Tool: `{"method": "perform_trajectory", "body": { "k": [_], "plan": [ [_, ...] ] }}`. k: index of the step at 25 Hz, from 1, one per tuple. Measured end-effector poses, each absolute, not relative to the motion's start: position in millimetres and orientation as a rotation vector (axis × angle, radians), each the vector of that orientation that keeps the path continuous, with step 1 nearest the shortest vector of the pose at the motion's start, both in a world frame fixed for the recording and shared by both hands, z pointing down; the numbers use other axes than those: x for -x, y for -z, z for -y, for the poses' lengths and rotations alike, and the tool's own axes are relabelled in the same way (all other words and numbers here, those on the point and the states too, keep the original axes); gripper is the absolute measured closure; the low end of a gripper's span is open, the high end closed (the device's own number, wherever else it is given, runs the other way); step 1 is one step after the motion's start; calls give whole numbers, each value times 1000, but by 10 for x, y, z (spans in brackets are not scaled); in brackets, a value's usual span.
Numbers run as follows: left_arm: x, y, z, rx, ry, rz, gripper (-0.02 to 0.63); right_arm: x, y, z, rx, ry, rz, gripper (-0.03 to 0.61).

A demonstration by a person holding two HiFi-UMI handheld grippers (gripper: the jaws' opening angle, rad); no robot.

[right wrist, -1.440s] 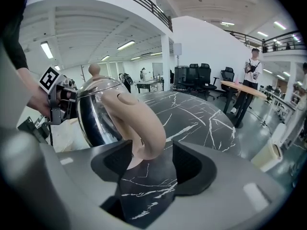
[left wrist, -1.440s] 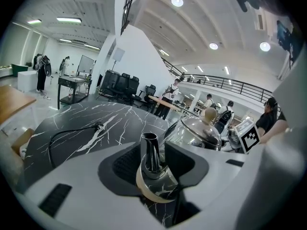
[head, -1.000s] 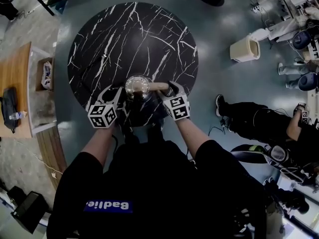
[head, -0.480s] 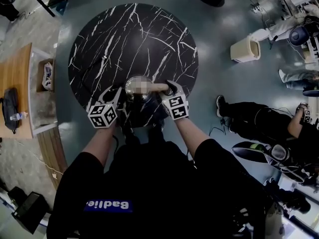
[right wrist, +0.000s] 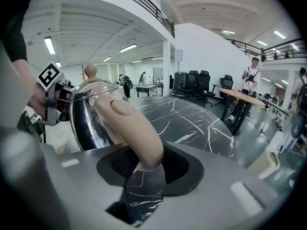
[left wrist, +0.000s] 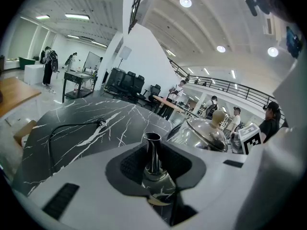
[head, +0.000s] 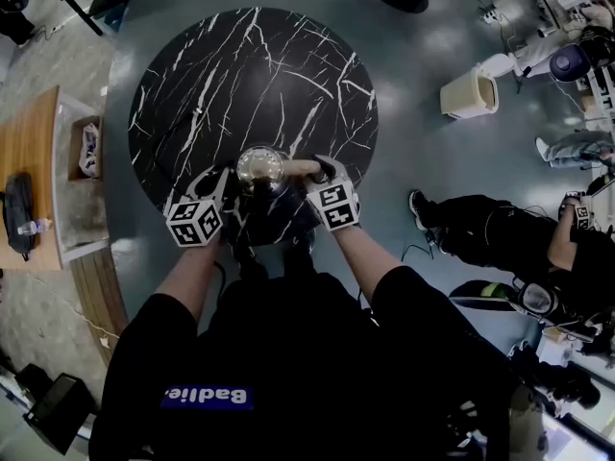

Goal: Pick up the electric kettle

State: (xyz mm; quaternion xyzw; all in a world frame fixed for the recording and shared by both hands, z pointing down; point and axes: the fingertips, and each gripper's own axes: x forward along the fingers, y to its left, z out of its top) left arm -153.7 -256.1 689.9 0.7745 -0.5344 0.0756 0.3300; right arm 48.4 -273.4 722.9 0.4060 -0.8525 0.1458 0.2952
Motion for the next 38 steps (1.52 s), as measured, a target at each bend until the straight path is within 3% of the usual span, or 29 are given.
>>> {"method": "perform_trajectory", "body": {
  "k": [38],
  "plan": [
    [1499,-6044,2187,-2067,-108,1435,522,-541,-6421,2367,-1203,-405,2336,445]
  ]
}}
